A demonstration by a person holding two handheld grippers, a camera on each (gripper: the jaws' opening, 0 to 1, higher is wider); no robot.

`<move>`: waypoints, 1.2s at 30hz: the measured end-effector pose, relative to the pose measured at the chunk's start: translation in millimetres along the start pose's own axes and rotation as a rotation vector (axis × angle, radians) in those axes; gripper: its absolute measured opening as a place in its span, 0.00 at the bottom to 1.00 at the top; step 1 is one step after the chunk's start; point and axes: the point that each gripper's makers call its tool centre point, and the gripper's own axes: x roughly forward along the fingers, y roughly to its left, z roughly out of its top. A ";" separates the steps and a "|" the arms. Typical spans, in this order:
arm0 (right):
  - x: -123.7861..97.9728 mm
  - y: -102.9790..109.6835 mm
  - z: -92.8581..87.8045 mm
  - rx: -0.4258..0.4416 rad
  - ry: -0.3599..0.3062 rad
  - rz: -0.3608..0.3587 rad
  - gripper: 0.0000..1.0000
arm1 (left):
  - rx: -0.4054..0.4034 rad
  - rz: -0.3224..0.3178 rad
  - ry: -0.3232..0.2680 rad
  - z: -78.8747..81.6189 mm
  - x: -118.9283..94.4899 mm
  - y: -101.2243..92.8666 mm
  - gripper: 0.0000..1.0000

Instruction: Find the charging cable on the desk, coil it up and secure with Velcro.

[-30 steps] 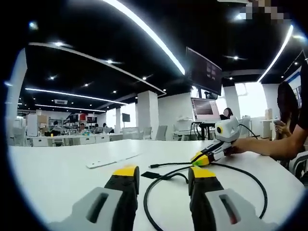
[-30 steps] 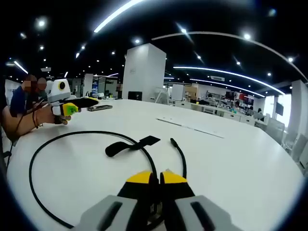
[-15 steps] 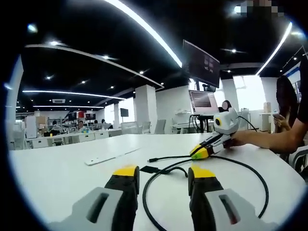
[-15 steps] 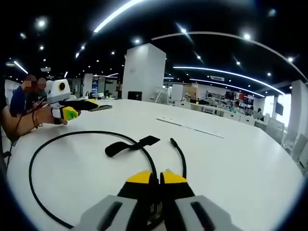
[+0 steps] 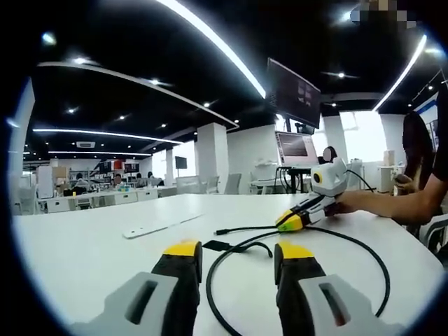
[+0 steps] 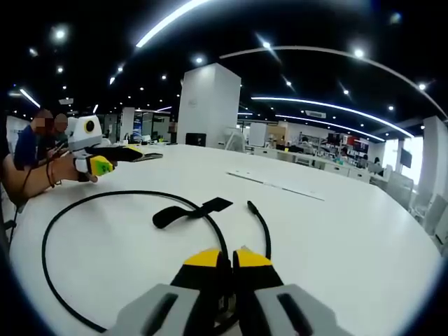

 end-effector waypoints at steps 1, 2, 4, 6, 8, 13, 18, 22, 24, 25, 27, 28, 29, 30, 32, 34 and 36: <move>-0.1 0.2 0.1 0.001 0.000 0.000 0.08 | -0.001 0.001 -0.001 0.0 -0.3 0.2 0.41; -0.2 0.3 0.2 0.001 -0.001 0.000 0.08 | -0.002 0.002 -0.001 0.3 -0.7 0.6 0.41; -0.3 0.6 0.3 0.001 -0.001 0.000 0.08 | -0.001 0.003 0.000 0.0 -1.0 0.9 0.41; -0.3 0.9 0.5 0.000 -0.002 0.000 0.08 | -0.002 0.001 0.001 -0.4 -1.0 0.5 0.41; -0.4 1.1 0.7 -0.001 -0.005 0.000 0.08 | -0.002 -0.001 0.000 -0.6 -0.9 0.1 0.41; -0.4 2.1 0.8 0.001 -0.007 0.000 0.08 | -0.005 -0.001 0.003 -2.2 -1.1 0.3 0.41; -0.3 2.0 0.8 0.002 -0.007 0.000 0.08 | -0.008 0.001 0.008 -3.7 -1.1 1.3 0.41; -0.2 1.7 1.0 0.002 -0.008 0.001 0.08 | -0.011 0.005 0.002 -2.6 -1.7 2.4 0.41; -0.1 1.7 1.0 0.004 -0.008 0.001 0.08 | -0.012 0.008 0.002 -2.7 -1.7 3.2 0.41; -0.1 1.6 1.0 0.004 -0.008 0.002 0.08 | -0.014 0.008 0.001 -2.8 -1.7 3.4 0.41; 0.0 1.5 1.0 0.004 -0.008 0.002 0.08 | -0.016 0.009 0.001 -3.3 -1.4 3.6 0.41; 0.0 1.5 1.0 0.004 -0.008 0.002 0.08 | -0.016 0.009 0.002 -3.5 -1.2 3.6 0.41; 0.0 1.4 1.0 0.004 -0.008 0.002 0.08 | -0.015 0.008 0.004 -4.1 -0.9 3.5 0.41; 0.2 1.2 1.0 0.004 -0.008 0.002 0.08 | -0.016 0.008 0.005 -4.4 -0.7 3.3 0.41; 0.3 1.1 1.1 0.004 -0.008 0.002 0.08 | -0.017 0.006 0.006 -4.7 -0.5 2.8 0.41; 0.4 1.0 1.1 0.004 -0.009 0.002 0.08 | -0.017 0.003 0.008 -5.1 -0.2 2.3 0.41; 0.7 0.8 1.3 0.003 -0.009 0.002 0.08 | -0.016 -0.001 0.013 -5.9 0.3 1.4 0.41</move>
